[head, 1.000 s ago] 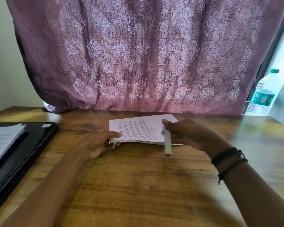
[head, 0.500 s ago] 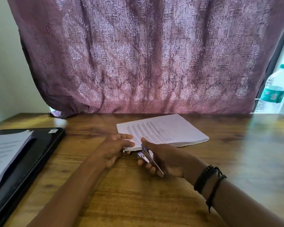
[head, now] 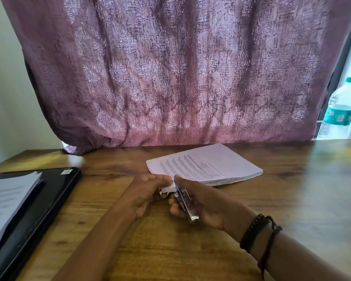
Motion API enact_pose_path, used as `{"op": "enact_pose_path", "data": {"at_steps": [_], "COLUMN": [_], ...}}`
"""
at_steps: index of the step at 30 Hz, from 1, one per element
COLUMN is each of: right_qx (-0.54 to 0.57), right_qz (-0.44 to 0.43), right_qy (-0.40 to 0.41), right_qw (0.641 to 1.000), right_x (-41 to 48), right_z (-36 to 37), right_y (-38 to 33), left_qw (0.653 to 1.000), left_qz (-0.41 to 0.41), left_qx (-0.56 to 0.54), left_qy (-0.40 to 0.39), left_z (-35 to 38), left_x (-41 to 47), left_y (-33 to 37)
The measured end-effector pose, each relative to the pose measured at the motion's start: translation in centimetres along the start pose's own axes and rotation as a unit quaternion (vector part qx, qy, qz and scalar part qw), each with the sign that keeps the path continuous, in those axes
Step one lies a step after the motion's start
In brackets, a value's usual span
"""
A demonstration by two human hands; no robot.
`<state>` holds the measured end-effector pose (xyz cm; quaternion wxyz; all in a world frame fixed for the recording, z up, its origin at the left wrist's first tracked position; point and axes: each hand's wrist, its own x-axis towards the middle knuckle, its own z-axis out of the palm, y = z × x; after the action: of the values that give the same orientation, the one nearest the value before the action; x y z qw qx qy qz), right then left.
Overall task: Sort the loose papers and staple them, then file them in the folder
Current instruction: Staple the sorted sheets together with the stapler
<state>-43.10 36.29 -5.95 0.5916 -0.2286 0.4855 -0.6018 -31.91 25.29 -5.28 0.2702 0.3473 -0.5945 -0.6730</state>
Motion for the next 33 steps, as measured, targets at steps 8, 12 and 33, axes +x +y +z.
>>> {"op": "enact_pose_path", "data": {"at_steps": [8,12,33], "right_qx": [0.05,0.051,-0.415], "right_qz": [-0.013,-0.005,-0.019], "right_qy": [0.035,0.043,-0.015], "right_qw": [0.998,0.998,0.909], "right_x": [-0.2,-0.4,-1.9], "right_z": [0.5,0.5,0.4], "right_y": [0.0,0.0,-1.1], "left_qw": [1.0,1.0,0.994], "left_qz": [-0.018,-0.013,-0.004], "left_qx": [0.004,-0.007,-0.025], "left_qy": [-0.018,-0.025,0.107], "left_z": [0.1,0.4,-0.6], "left_x": [-0.5,-0.8,0.1], "left_y": [0.6,0.6,0.4]}}
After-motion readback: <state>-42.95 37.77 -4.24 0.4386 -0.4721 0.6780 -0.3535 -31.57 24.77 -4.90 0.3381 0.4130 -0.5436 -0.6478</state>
